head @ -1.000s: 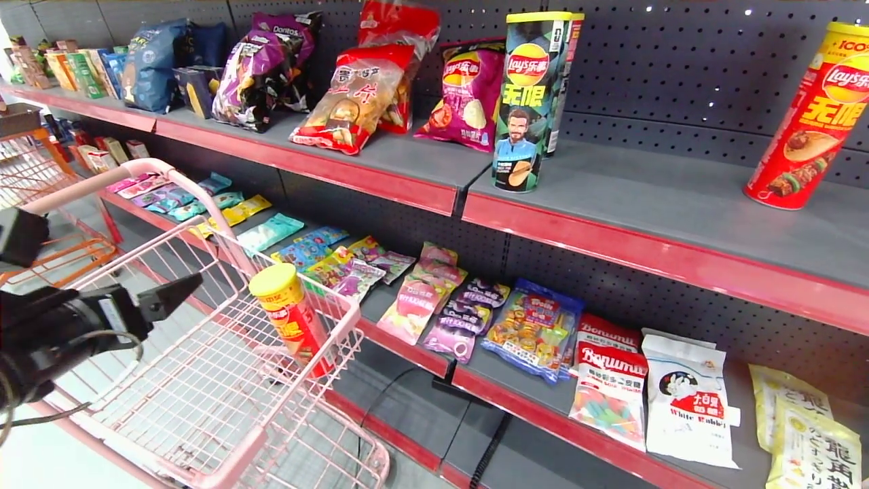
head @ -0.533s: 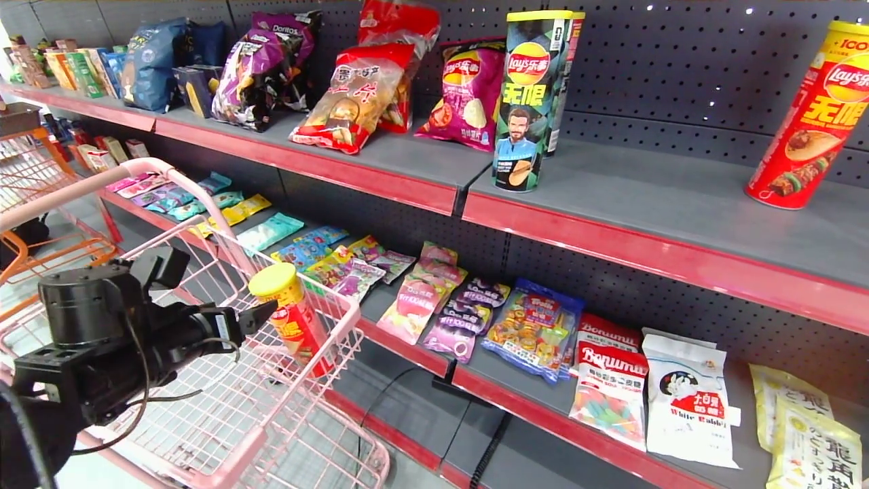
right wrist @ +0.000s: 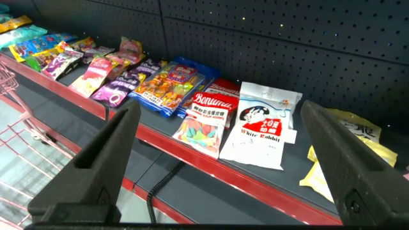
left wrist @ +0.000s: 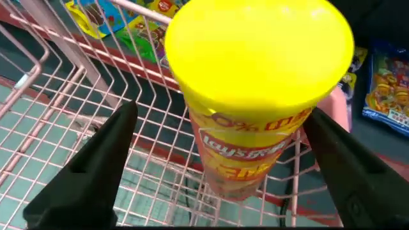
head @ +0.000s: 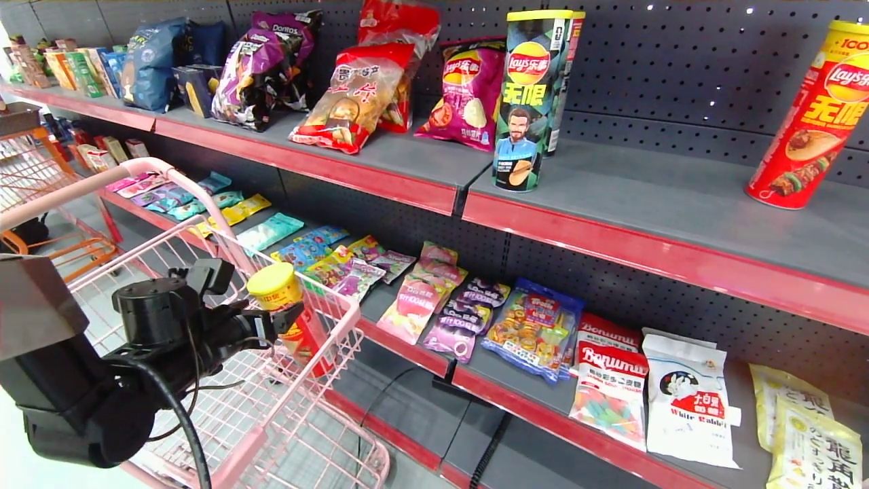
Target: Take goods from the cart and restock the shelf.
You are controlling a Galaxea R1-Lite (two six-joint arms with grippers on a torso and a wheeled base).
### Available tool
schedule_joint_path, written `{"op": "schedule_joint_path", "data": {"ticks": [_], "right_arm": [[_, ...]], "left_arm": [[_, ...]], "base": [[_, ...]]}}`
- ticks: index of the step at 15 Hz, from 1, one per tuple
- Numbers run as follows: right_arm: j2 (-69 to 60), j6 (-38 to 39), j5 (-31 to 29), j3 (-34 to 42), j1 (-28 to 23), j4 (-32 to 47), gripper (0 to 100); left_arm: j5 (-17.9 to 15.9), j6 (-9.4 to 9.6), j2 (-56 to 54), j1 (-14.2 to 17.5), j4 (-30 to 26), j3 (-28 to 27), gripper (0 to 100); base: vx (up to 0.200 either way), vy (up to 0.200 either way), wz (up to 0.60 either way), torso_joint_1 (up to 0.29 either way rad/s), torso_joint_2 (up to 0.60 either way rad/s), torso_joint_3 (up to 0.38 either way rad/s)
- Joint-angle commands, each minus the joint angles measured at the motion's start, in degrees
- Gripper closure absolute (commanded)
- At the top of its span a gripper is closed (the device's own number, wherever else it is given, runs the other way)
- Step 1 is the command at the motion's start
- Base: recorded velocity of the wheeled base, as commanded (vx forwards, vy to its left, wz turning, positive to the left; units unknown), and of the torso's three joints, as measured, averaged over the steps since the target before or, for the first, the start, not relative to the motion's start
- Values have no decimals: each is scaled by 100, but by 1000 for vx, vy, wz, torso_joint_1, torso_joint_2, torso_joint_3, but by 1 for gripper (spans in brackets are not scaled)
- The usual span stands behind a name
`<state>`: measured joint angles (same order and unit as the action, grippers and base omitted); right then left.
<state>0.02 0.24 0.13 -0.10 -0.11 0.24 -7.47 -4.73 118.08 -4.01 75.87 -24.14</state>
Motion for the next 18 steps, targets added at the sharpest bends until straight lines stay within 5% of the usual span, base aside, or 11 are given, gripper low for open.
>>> {"op": "schedule_joint_path", "data": {"ticks": [1,4,5,10,12,13,16,18], "right_arm": [[6,-7,4,1,2,2,0],[6,-7,-5,1,2,2,0],[6,-7,4,1,2,2,0],[6,2,4,1,2,2,0],[-2,2,4,1,2,2,0],[6,2,4,1,2,2,0],[-2,11,4,1,2,2,0],[6,11,4,1,2,2,0]], "left_arm": [[0,-2,286,-56,-2,-223,0],[44,-2,427,-205,-2,-416,0],[62,-2,514,-267,15,-443,100],[62,-10,286,-320,-90,-346,100],[44,-37,-461,-188,-820,-548,100],[18,-37,-953,-117,-1426,-847,100],[-281,-107,-3177,-12,-4731,-2262,100],[-334,-107,-3977,-21,-5838,-2904,100]], "base": [[0,0,0,0,0,0],[0,0,0,0,0,0],[0,0,0,0,0,0],[0,0,0,0,0,0],[0,0,0,0,0,0],[0,0,0,0,0,0],[0,0,0,0,0,0],[0,0,0,0,0,0]]}}
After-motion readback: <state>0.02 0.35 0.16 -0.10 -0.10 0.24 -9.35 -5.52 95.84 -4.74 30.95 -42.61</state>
